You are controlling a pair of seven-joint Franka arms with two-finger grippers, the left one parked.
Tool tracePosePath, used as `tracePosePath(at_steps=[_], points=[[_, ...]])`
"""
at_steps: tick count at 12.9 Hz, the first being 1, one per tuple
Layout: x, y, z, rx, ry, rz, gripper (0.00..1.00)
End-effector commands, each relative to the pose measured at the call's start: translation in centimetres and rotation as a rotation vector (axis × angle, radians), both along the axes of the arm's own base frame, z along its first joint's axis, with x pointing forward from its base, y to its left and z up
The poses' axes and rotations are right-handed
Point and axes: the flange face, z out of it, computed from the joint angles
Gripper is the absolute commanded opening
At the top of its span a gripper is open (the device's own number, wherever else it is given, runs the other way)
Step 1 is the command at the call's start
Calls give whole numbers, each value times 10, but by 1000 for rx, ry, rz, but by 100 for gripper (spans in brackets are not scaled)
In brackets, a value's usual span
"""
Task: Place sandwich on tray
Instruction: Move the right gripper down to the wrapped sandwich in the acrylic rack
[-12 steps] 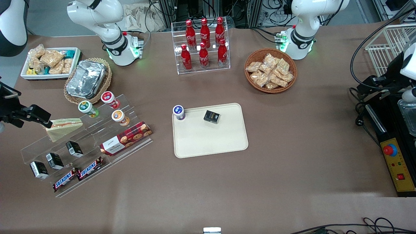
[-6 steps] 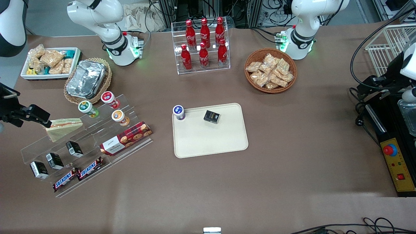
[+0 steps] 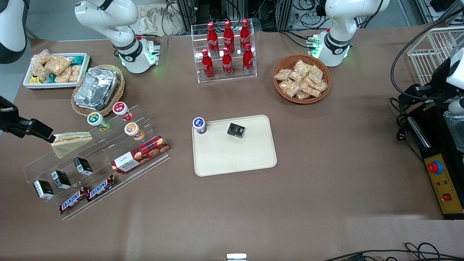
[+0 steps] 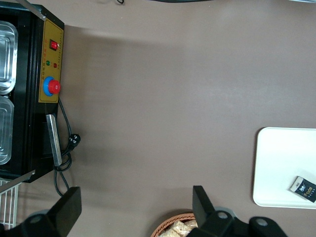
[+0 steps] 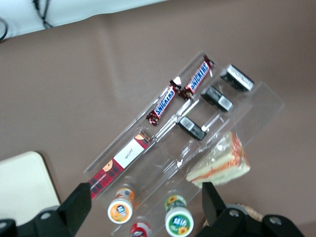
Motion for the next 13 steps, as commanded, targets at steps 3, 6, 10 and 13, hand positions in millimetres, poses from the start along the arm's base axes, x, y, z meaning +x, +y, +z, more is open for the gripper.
tracePosePath(at_steps=[3, 6, 10, 13], points=[[-11, -3, -2, 1, 62, -201, 100], [-12, -22, -11, 10, 78, -382, 99], [-10, -51, -31, 22, 100, -656, 100], [-15, -73, -52, 15, 121, -760, 100]])
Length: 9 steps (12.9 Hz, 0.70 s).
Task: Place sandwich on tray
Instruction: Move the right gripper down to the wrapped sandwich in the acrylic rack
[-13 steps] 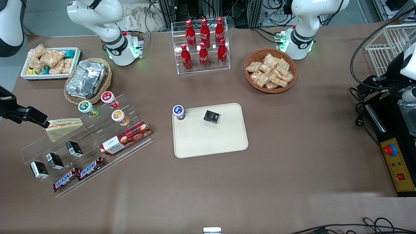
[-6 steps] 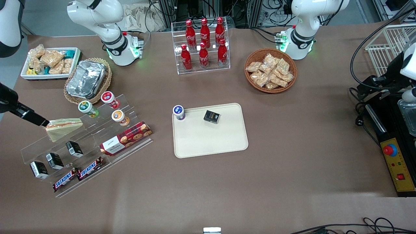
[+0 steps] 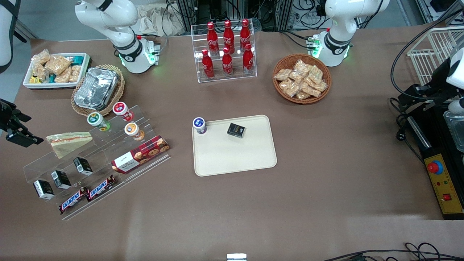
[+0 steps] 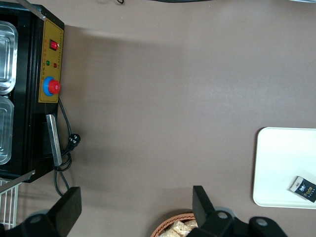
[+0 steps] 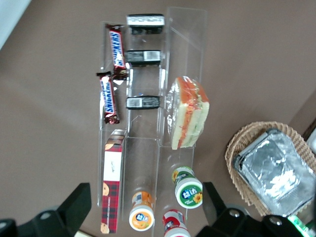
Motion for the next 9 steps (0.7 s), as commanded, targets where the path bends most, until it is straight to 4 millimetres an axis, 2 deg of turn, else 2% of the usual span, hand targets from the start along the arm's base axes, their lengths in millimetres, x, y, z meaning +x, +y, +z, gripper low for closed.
tracePosePath(at_steps=[1, 4, 6, 9], points=[[-5, -17, -22, -9, 13, -72, 100], [-14, -40, -75, -8, 19, -114, 99], [-18, -42, -110, -10, 1, -117, 99], [-21, -49, -136, -10, 9, -130, 99]])
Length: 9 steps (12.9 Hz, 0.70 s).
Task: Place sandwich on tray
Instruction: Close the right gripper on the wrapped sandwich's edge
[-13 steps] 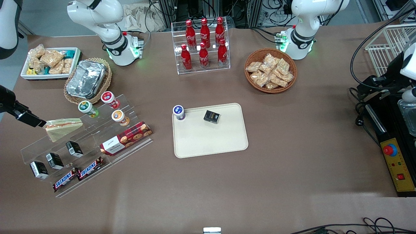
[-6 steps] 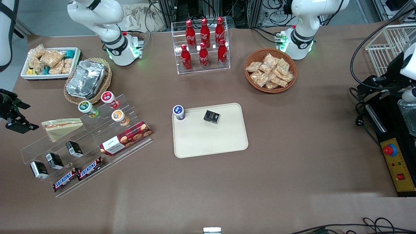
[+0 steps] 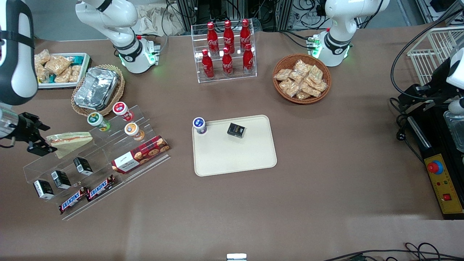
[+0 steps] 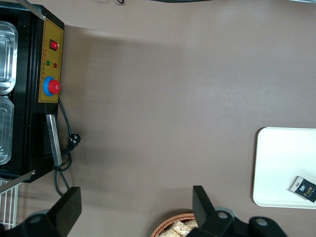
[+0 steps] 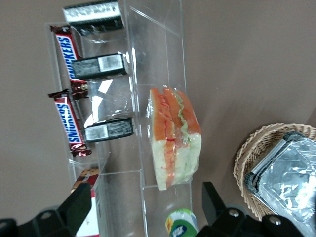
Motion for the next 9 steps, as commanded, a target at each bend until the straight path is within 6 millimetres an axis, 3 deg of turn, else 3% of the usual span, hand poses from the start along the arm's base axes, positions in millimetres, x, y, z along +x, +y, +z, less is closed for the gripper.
tracePosePath(at_steps=[1, 9], points=[[-9, -3, -12, -10, -5, -19, 99], [-32, -9, -33, -16, -25, -21, 99]])
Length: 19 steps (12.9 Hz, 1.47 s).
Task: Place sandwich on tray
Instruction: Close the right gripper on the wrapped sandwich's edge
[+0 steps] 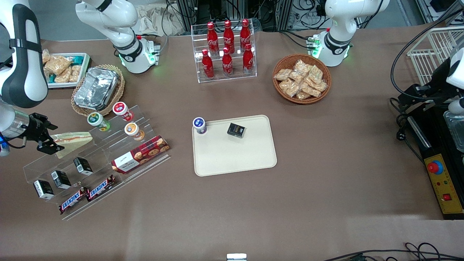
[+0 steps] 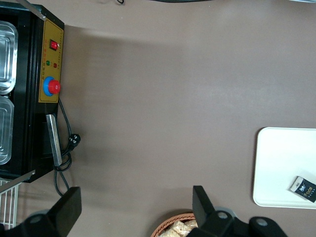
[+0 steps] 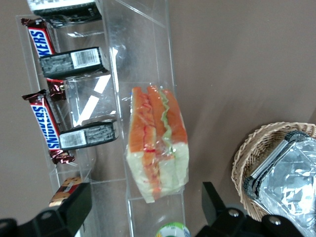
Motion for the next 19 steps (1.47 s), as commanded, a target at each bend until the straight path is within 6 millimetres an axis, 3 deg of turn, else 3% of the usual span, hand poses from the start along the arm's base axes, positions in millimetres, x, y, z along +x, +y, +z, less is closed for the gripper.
tracePosePath(at_steps=[1, 12, 15, 19], points=[[-19, 0, -7, -17, -35, -1, 99], [-17, -13, -52, -33, -81, -19, 96], [-16, -12, -55, -33, -82, -18, 83], [-18, -12, -57, -33, -78, -20, 79]])
